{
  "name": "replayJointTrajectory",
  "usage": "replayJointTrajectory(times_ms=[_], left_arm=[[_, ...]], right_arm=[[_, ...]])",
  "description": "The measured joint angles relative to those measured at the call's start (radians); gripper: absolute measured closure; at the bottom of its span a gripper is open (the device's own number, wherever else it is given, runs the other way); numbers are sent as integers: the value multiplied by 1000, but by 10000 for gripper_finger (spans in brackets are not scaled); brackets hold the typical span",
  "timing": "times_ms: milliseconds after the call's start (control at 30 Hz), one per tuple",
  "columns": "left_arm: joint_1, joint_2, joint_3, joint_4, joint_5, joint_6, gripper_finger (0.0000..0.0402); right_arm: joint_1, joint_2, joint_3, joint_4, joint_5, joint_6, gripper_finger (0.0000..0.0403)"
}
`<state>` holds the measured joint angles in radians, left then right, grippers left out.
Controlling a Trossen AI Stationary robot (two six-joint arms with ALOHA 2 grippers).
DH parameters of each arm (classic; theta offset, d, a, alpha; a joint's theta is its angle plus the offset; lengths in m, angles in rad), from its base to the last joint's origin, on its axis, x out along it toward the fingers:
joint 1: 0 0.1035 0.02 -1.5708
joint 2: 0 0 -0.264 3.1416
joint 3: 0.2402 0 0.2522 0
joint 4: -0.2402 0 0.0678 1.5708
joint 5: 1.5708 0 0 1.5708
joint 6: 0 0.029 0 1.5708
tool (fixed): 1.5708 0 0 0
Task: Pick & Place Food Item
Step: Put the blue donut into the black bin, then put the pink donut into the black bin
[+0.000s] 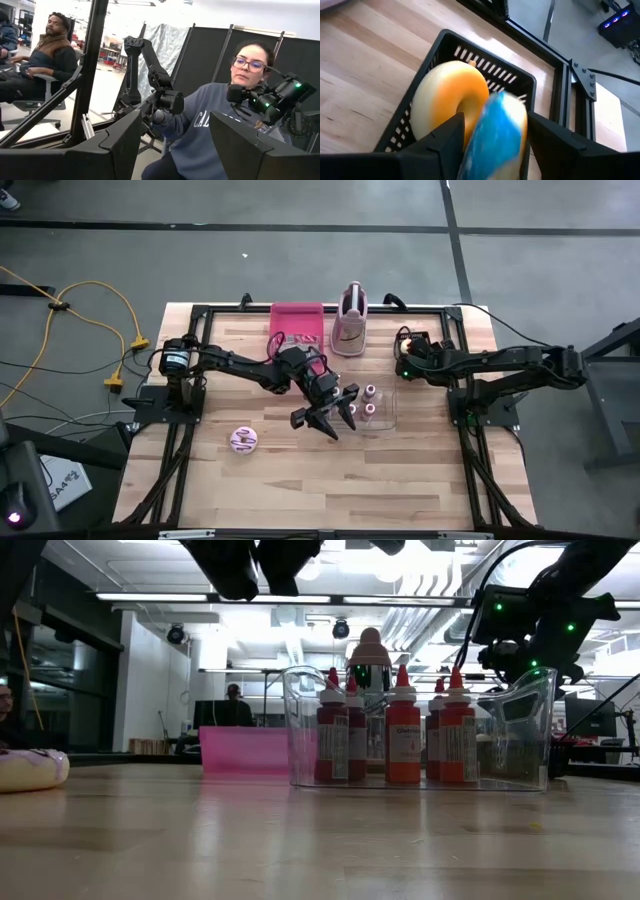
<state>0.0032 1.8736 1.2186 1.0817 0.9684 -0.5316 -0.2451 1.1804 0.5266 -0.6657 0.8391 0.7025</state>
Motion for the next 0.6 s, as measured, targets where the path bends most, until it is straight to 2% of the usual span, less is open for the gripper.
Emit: replayJointTrajectory(times_ms=[367,600], left_arm=[[0,0,0,0,2,0,175],[0,0,0,0,2,0,175]], right_arm=[[1,-1,0,122,4,-67,201],[1,-21,0,228,53,-105,201]])
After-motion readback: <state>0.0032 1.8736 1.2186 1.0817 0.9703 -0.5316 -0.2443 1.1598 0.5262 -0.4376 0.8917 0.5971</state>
